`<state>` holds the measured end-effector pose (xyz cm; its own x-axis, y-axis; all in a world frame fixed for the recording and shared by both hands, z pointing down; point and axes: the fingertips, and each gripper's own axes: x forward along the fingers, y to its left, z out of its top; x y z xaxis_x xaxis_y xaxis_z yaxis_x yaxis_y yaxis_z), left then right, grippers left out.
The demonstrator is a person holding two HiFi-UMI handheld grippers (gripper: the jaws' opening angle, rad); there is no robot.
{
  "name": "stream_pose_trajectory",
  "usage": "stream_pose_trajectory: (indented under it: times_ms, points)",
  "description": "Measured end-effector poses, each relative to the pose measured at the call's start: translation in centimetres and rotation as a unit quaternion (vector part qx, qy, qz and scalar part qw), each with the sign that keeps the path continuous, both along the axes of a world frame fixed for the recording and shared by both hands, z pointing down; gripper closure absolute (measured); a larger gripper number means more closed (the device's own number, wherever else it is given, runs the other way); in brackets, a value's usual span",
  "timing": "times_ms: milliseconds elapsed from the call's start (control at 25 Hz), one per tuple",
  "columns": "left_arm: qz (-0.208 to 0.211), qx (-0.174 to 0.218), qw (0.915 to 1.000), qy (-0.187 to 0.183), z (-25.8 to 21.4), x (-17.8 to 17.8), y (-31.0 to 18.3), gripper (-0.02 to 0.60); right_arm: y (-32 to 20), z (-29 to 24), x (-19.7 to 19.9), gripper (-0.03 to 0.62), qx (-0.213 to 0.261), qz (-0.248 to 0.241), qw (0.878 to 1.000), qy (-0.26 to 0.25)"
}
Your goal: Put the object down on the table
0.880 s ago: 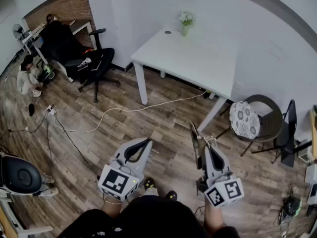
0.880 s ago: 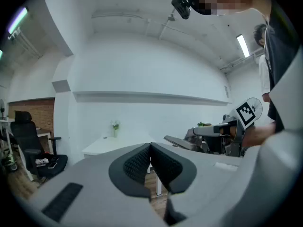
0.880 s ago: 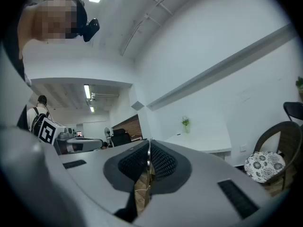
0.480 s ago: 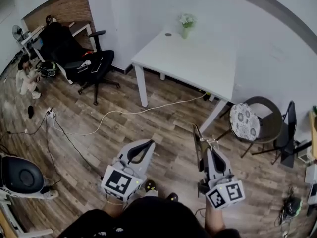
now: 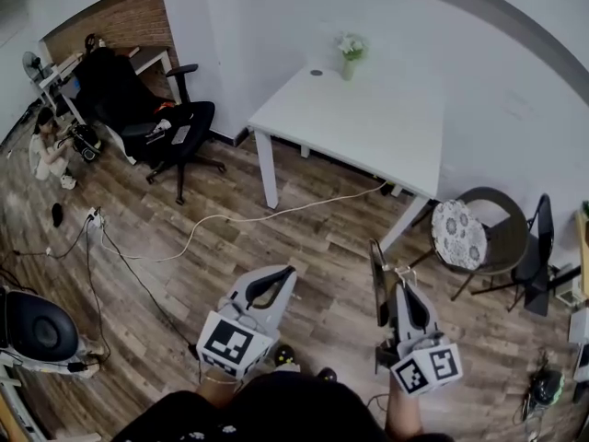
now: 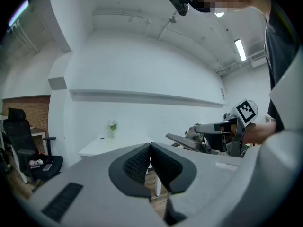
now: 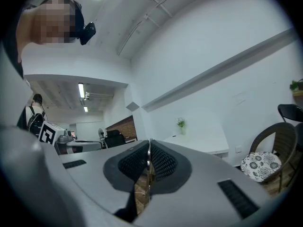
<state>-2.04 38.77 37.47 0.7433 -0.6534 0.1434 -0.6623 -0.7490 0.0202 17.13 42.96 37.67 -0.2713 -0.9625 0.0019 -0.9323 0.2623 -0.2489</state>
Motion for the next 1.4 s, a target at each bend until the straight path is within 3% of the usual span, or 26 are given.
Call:
stream_pose_trajectory:
  times_ms: [760, 1120, 1400]
  points:
    - [-0.038, 0.003, 0.9991, 0.02, 0.3, -8.1, -4.0, 0.586, -5.3, -0.6, -6.7, 0.583, 0.008, -0.037, 0.999, 0.009]
    - [-0.059, -0.002, 0.9982, 0.012, 1.4, -8.8, -6.1, 0.586, -8.5, -0.1, -6.8, 0.583, 0.006, -0.054, 0.998, 0.006]
    - [-0.094, 0.011, 0.9955, 0.001, 1.2, -8.8, -10.6, 0.586, -14.4, 0.1, -6.2, 0.583, 0.016, -0.083, 0.996, -0.003]
